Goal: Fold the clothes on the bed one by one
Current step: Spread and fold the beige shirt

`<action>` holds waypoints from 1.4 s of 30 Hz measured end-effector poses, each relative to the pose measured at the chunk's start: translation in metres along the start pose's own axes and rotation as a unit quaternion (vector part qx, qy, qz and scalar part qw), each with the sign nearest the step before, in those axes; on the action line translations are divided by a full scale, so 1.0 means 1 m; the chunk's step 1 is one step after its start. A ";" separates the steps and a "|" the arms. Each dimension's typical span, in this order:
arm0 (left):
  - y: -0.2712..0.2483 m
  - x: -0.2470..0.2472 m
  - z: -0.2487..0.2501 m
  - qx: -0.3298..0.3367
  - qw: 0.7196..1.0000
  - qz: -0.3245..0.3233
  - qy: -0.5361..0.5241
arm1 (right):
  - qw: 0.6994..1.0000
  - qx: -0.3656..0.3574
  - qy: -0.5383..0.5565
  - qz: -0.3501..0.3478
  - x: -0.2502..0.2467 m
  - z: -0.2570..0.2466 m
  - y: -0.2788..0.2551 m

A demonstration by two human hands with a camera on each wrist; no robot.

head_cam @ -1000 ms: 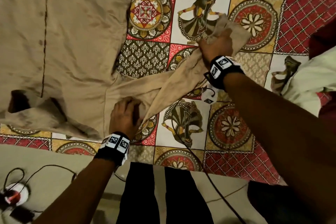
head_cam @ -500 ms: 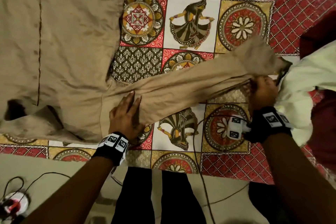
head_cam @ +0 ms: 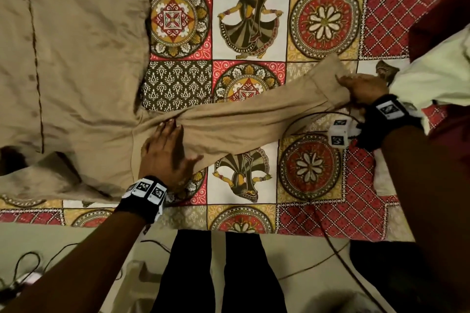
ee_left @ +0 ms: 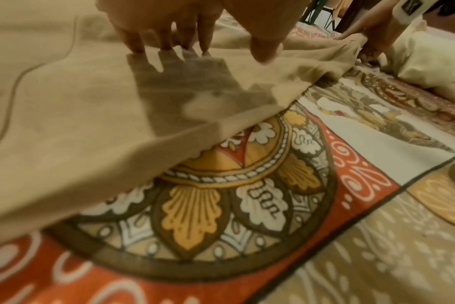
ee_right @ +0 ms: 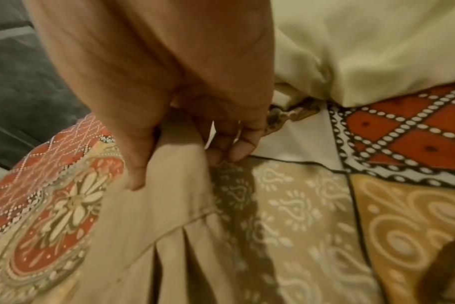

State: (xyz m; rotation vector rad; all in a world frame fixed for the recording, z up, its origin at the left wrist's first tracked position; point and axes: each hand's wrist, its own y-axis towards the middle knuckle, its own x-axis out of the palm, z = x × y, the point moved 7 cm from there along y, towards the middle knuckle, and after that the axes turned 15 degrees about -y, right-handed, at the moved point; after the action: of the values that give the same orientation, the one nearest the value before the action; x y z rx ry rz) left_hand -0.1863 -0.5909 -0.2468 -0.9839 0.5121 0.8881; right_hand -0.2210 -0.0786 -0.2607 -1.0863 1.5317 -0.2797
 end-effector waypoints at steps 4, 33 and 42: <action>0.000 -0.013 -0.004 0.063 0.994 0.094 -0.009 | 0.994 -0.056 0.090 0.014 -0.016 -0.024 -0.002; 0.021 -0.007 0.010 -0.006 0.989 -0.101 0.108 | 0.771 -0.417 -0.470 0.106 0.124 -0.051 -0.065; 0.091 0.033 0.148 0.153 0.983 -0.100 0.031 | 0.745 -0.501 -0.403 0.178 0.111 -0.071 -0.074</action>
State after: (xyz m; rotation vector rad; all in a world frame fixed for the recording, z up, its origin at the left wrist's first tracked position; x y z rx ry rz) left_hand -0.2455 -0.4239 -0.2444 -0.7675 0.5722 0.5802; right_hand -0.2359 -0.2289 -0.2612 -1.3868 0.9640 1.2917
